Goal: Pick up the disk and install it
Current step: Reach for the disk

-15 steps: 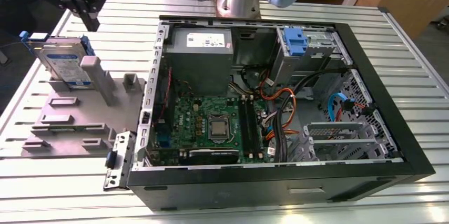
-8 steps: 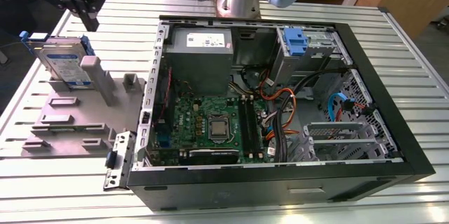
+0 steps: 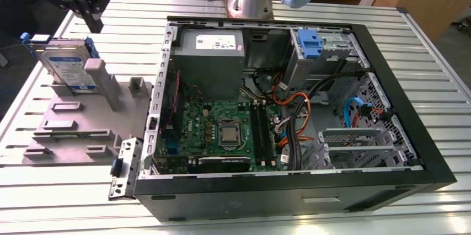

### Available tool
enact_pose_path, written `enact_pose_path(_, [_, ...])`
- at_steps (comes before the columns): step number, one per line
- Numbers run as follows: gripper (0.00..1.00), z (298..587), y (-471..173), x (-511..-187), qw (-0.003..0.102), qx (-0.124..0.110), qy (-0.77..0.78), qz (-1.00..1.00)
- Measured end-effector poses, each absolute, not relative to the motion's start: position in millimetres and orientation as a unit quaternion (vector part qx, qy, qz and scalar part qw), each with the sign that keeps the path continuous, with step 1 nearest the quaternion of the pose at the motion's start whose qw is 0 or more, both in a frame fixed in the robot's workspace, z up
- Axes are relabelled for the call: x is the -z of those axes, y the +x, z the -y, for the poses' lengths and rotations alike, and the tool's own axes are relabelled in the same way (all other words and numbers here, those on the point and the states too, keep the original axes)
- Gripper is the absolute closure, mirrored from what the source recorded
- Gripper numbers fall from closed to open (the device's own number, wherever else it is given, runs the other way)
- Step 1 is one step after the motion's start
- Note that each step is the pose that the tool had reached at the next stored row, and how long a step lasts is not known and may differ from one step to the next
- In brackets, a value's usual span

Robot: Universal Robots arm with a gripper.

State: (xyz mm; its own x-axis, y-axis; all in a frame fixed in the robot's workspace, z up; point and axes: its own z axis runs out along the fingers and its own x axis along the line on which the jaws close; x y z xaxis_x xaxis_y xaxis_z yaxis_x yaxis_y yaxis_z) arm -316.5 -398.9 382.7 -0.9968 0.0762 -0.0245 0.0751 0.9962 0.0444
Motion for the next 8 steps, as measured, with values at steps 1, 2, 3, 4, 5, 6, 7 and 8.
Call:
enact_pose_path(1, [0.89,398.9,-316.6,-382.7,0.013,-0.022,0.038,-0.999])
enact_pose_path(2, [0.89,398.9,-316.7,-382.6,0.013,-0.022,0.038,-0.999])
enact_pose_path(3, [0.89,398.9,-317.1,-382.4,0.013,-0.022,0.038,-0.999])
enact_pose_path(4, [0.89,398.9,-317.5,-382.3,0.013,-0.022,0.038,-0.999])
enact_pose_path(5, [0.89,398.9,-317.8,-382.2,0.013,-0.022,0.038,-0.999])
enact_pose_path(6, [0.89,398.9,-318.3,-382.0,0.013,-0.022,0.038,-0.999])
enact_pose_path(7, [0.89,398.9,-318.9,-381.6,0.013,-0.022,0.038,-0.999])
enact_pose_path(8, [0.89,398.9,-319.7,-381.0,0.013,-0.022,0.038,-0.999])
